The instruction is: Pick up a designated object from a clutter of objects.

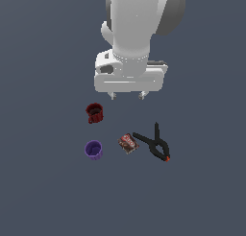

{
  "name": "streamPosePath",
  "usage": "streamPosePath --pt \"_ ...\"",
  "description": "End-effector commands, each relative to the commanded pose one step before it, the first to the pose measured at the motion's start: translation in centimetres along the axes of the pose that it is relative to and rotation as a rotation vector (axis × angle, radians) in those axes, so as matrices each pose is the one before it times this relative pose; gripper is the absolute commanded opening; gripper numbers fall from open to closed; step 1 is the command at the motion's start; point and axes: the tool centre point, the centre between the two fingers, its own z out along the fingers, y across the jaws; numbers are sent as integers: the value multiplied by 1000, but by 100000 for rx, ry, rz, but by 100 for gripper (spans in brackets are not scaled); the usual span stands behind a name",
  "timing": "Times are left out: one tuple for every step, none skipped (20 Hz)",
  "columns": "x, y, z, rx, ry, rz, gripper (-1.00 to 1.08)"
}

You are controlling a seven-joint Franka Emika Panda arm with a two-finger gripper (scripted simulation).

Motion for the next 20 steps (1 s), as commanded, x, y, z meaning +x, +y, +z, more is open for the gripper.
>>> streamPosePath --pt "193 52 481 -146 -24 -918 100" --pt "136 -1 313 -115 27 -754 100" --pt "155 -1 365 -129 29 -880 100" --pt "173 7 412 -134 41 -964 100" --pt "192 19 463 -137 57 -1048 100" --pt "208 25 516 -141 66 -1153 100" --pt "222 22 576 -151 67 -1305 100" --pt "235 19 636 -155 70 -1453 100" --pt "245 22 695 -153 78 -1580 100" --pt "253 22 755 -148 86 -1714 100" --pt "258 22 817 -139 94 -1854 100" --pt "261 19 879 -125 104 -1997 100" --pt "259 16 942 -106 115 -2136 100" --pt "255 10 1005 -82 129 -2280 100" --pt "247 3 1068 -53 146 -2422 100" --pt "236 -7 1130 -17 166 -2564 100" --pt "215 -17 1157 22 185 -2622 100" --pt "189 -30 1155 62 202 -2620 100" --pt "159 -42 1111 96 213 -2521 100" --pt "130 -52 1051 123 220 -2385 100"
